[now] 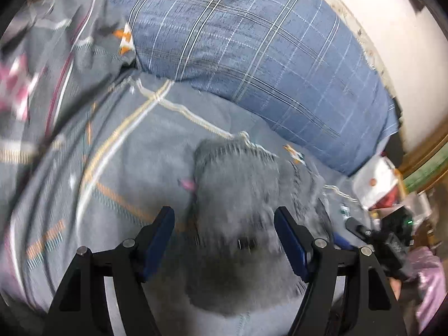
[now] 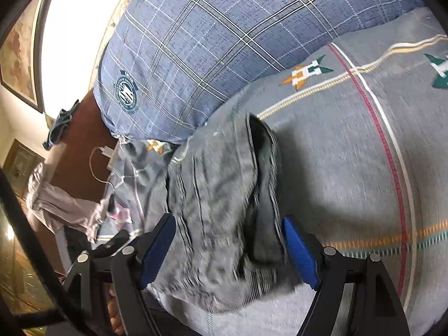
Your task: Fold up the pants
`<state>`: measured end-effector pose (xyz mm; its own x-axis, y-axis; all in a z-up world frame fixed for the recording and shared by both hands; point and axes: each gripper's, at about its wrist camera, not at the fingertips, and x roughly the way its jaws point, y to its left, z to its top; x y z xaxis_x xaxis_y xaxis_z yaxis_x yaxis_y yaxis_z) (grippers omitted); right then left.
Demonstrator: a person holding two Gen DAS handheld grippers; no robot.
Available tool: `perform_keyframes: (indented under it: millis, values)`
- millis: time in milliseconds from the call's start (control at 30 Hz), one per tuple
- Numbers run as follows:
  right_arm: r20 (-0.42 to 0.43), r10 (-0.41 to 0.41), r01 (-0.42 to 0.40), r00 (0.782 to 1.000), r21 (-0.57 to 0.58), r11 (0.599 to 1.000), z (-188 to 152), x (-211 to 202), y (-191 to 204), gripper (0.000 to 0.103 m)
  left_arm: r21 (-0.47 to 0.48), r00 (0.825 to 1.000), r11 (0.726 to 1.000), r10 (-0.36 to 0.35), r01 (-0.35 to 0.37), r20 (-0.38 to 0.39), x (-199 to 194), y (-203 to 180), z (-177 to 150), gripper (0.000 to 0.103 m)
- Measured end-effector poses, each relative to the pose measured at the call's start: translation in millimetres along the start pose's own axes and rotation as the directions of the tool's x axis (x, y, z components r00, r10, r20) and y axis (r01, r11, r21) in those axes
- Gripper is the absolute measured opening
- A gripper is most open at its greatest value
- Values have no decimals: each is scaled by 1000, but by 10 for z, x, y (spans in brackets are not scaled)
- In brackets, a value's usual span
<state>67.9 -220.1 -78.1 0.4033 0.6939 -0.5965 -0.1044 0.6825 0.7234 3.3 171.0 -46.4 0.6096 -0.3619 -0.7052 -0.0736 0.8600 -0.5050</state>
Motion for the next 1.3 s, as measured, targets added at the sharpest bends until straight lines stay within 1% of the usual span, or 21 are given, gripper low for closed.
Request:
perform_keyframes:
  millis: [67,167,200,267,333,367,400,433,533,600,633,667,700,733,767,800,867,933,1033,1167,1300]
  values:
    - [-2,-27,27,1000,-5,1000,158,56,-4,81,-19,1000,1000,-17,16,-25,138,-96,168,74]
    - [-27,-97,97,995,-9,995,367,228,-55,81,-35,993,998,-55,51,-102,483,-155,299,74]
    - [-45,-91,90,995,-9,996,408,304,-85,81,-37,990,997,-72,68,-124,580,-149,294,74]
    - [-71,-86,85,994,-12,996,433,439,-158,81,-73,988,994,-85,76,-128,722,-82,222,73]
    - [-81,-52,52,995,4,999,389,537,-245,72,-133,985,986,-114,96,-132,782,-26,163,70]
    - [-92,-44,46,995,21,999,361,587,-276,59,-147,982,983,-133,113,-133,784,-22,159,66]
    - [-104,-36,40,994,31,999,345,631,-278,52,-142,982,983,-132,113,-131,765,-43,167,65]
    - [-114,-33,36,993,29,999,339,654,-262,52,-130,983,985,-129,112,-130,755,-71,180,65]
    - [-129,-94,90,987,-33,995,343,693,-163,52,-121,987,989,-100,85,-129,832,-96,184,65]
    - [-133,-80,77,988,-24,997,346,718,-192,50,-110,987,992,-83,69,-135,897,-91,202,55]
    - [-136,-71,69,988,-23,997,352,724,-199,48,-108,987,992,-85,70,-139,906,-90,208,54]
    - [-145,-63,60,987,-24,998,355,728,-202,43,-111,986,991,-94,79,-139,903,-87,215,49]
    - [-151,-55,52,987,-21,998,353,727,-208,32,-116,985,989,-108,92,-136,889,-95,215,42]
    - [-154,-48,46,987,-21,999,347,722,-201,27,-117,984,987,-122,107,-130,857,-109,211,40]
    - [-147,-45,41,988,-30,999,341,696,-169,20,-112,984,987,-132,118,-118,813,-139,212,34]
    - [-133,-46,41,990,-43,998,343,666,-127,18,-99,985,987,-138,128,-104,767,-182,221,31]
    - [-92,-26,18,995,-79,997,342,548,-2,16,-61,987,987,-154,150,-55,633,-297,235,30]
    - [-51,-13,7,999,-107,994,339,438,99,16,-29,982,982,-186,186,-3,482,-402,259,30]
    - [8,20,-18,1000,-141,990,355,268,210,16,0,977,977,-212,212,32,361,-493,313,30]
    - [22,33,-30,999,-138,990,447,193,263,16,32,982,982,-186,185,19,330,-615,460,30]
    - [10,3,-1,1000,-115,993,620,260,314,16,42,986,986,-164,164,-7,391,-645,646,30]
